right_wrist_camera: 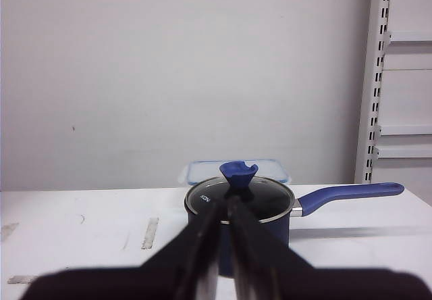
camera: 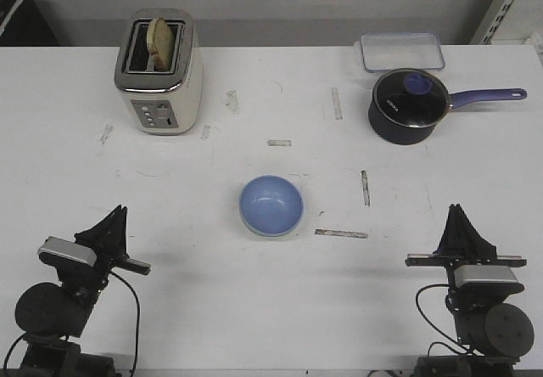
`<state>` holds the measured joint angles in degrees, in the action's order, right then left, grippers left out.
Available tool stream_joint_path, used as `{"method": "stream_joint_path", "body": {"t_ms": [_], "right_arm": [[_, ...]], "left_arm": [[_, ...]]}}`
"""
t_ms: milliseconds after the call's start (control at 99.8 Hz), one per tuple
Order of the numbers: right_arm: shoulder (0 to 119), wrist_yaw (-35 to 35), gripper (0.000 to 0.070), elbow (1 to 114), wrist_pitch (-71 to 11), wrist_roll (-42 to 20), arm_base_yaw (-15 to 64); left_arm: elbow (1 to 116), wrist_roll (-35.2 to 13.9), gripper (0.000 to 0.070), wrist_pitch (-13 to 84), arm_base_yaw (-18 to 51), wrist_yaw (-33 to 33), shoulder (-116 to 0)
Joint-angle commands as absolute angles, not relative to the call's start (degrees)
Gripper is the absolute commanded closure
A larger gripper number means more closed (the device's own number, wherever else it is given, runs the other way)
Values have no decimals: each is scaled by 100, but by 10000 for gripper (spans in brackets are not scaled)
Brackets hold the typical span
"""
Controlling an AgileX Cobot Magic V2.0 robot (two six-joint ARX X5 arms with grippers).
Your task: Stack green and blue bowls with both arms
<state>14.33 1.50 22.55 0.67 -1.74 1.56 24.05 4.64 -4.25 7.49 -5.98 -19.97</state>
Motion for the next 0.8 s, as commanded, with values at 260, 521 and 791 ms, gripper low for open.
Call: {"method": "stream_joint_path", "body": {"t_ms": [260,521,791], "right_arm": [[1424,152,687,2257,130,-143,174],[1424,152,687,2257,130,-143,174],[1424,152,687,2257,130,-143,174]], "left_arm": [[2449,513,699,-349,746,-600,-1767],[2399,517,699,-344,714,-416,-1715],[1540,491,699,-1347,410,-132,-1570]]}}
